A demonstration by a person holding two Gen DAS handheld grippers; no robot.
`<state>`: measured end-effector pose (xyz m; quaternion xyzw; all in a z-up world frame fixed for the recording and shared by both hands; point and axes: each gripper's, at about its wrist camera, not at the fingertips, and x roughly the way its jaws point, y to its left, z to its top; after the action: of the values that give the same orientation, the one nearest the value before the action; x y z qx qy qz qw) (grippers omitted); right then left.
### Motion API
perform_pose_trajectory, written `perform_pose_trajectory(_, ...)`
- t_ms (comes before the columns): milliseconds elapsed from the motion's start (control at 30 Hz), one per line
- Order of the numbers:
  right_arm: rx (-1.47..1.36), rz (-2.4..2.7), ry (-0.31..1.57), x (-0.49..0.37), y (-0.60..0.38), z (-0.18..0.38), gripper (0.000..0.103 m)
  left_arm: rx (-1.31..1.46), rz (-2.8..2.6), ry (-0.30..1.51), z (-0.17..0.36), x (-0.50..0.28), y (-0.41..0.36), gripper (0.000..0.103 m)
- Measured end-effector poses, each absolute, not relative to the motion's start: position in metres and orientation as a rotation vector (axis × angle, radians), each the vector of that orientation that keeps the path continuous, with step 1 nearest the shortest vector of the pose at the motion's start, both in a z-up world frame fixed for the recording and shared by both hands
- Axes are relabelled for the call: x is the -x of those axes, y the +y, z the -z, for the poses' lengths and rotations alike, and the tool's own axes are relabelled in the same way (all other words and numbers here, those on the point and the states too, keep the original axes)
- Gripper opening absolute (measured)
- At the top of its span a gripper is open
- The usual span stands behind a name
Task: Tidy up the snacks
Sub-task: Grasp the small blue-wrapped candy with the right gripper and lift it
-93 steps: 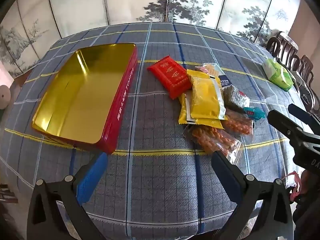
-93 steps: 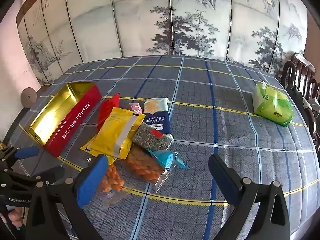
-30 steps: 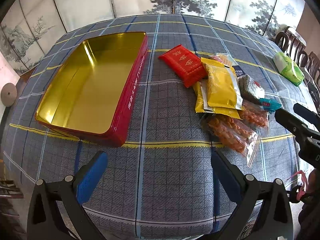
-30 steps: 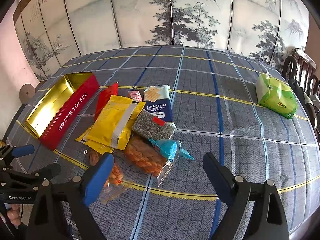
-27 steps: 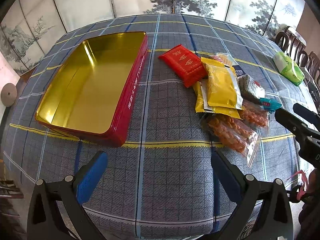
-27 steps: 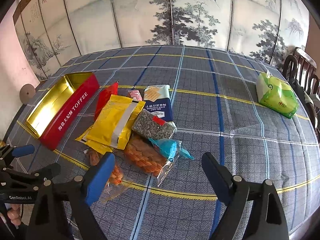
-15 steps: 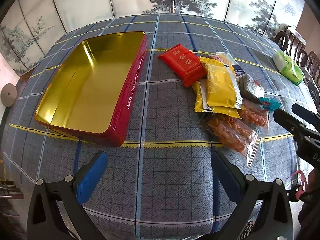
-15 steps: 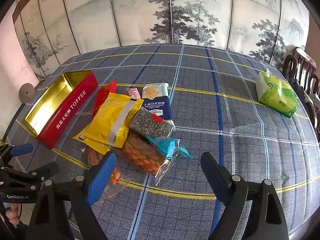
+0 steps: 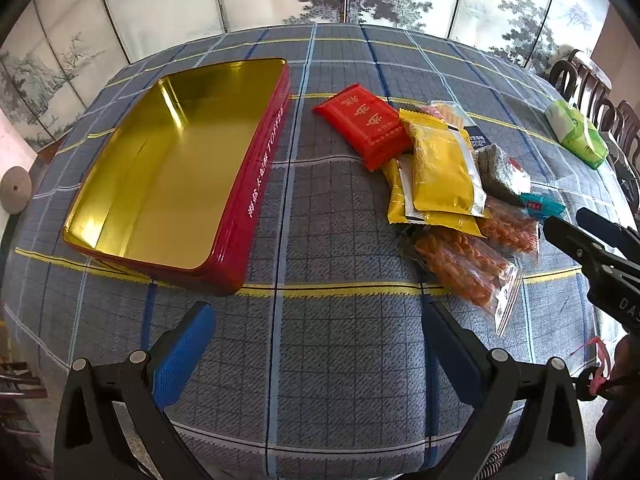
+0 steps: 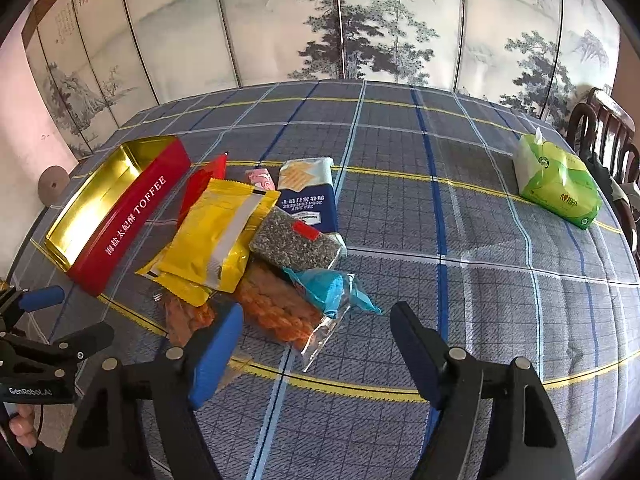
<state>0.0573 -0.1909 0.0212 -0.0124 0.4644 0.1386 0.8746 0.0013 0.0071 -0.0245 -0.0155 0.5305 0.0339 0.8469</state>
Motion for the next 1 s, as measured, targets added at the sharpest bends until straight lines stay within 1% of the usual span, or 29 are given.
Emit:
perform_pose_trajectory(100, 0.026, -0.292, 0.972, -0.059, -0.192, -0.019, 0.076, 0.035, -0.07, 1.124, 0.026, -0.004, 0.008, 0.102)
perform_pose_trajectory(333, 0.024, -0.3, 0.978, -0.065, -0.194, -0.013, 0.067, 0.026, -0.061, 1.118, 0.028, -0.01, 0.007, 0.102)
perform_pose_trajectory(600, 0.063, -0.316, 0.974, -0.08, -0.19, -0.005, 0.065, 0.017, -0.043, 1.125, 0.03, -0.017, 0.001, 0.102)
perform_pose_trajectory(667, 0.056, -0.334, 0.983, -0.083, -0.19, -0.001, 0.057, 0.013, -0.041, 1.126, 0.031, -0.019, 0.0, 0.102)
perform_pose_trajectory(700, 0.054, -0.337, 0.993, -0.085, -0.189, 0.001, 0.05, 0.012, -0.04, 1.127, 0.031, -0.019, -0.001, 0.102)
perform_pose_trajectory(733, 0.051, -0.344, 1.001, -0.086, -0.19, 0.002, 0.045, 0.013, -0.039, 1.128, 0.031, -0.02, -0.001, 0.102)
perform_pose_trajectory(800, 0.038, -0.352, 1.012, -0.088, -0.19, 0.006, 0.043, 0.012, -0.038, 1.131, 0.032, -0.022, -0.002, 0.102)
perform_pose_trajectory(833, 0.033, -0.356, 1.015, -0.088, -0.191, 0.008, 0.039, 0.012, -0.037, 1.131, 0.032, -0.022, -0.003, 0.102)
perform_pose_trajectory(867, 0.023, -0.361, 1.015, -0.087, -0.192, 0.008, 0.037, 0.012, -0.036, 1.131, 0.032, -0.023, -0.003, 0.102)
perform_pose_trajectory(1000, 0.01, -0.364, 1.006, -0.086, -0.194, 0.007, 0.035, 0.011, -0.035, 1.128, 0.032, -0.024, -0.005, 0.102)
